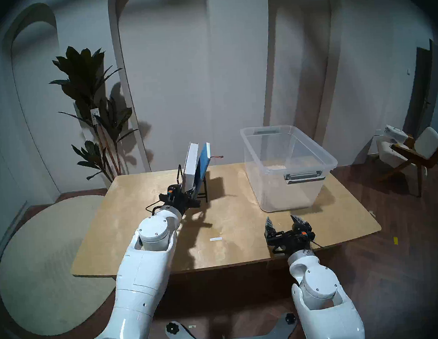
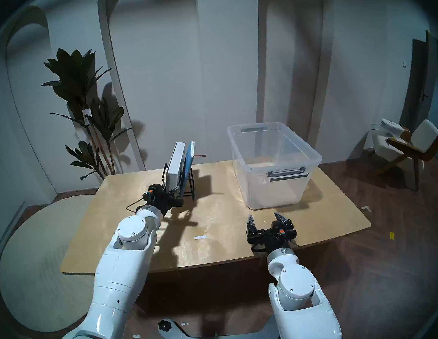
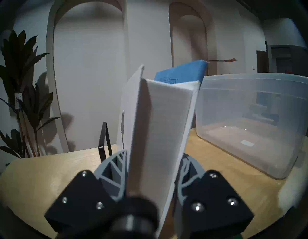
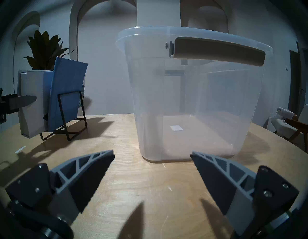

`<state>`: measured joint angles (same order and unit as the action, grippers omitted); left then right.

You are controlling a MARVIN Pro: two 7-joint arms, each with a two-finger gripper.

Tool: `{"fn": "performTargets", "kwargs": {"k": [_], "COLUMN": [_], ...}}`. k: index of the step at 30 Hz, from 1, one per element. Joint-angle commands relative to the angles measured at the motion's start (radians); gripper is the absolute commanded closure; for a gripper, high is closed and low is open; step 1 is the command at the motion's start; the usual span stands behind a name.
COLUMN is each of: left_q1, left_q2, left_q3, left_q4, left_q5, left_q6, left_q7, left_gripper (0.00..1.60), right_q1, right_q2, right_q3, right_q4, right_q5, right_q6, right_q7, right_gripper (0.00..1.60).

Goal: Pack the books into the storage box

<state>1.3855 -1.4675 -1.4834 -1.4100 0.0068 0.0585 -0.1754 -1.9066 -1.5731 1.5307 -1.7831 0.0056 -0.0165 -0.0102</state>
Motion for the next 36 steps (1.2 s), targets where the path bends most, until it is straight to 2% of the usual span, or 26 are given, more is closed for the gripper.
{"fn": "performTargets", "kwargs": {"k": [1,9,15,22,27,36], "left_q1": [-0.031,-0.018,-0.003,-0.057,-0.117,-0.183], "left_q2": [0.056,0.106,0.119,0.134,0.141,0.059], "left_q3": [0.003,0.025,0.036,0.070,0.125,0.214], "left_q4": [-0.098,-0.185,-0.267,-0.313,-0.323,-0.359], "left_q5": [0.099,0.217,0.281,0.358,0.431,0.515], "left_q6": [0.006,0.013,0.031,0.020,0.012,0.017], "left_q7": [0.061,0.093,0.117,0.138,0.141,0.127], "left_gripper": [1.60,1.60,1.60,1.60,1.60,1.60], "right_q1": [0.004,0.004,0.004,0.004,0.005,0.007], "right_q2": [-0.001,-0.001,-0.001,-0.001,-0.001,0.000], "right_q3": [0.001,0.001,0.001,0.001,0.001,0.001], "right_q4": [-0.020,-0.020,-0.021,-0.019,-0.018,-0.015], "right_q5": [0.000,0.000,0.000,0.000,0.000,0.000], "right_q6": [-0.005,-0.005,-0.005,-0.005,-0.005,-0.005], "right_q7": [-0.002,-0.002,-0.002,-0.002,-0.001,-0.001], "right_gripper": [0.00,0.00,0.00,0.00,0.00,0.00]}}
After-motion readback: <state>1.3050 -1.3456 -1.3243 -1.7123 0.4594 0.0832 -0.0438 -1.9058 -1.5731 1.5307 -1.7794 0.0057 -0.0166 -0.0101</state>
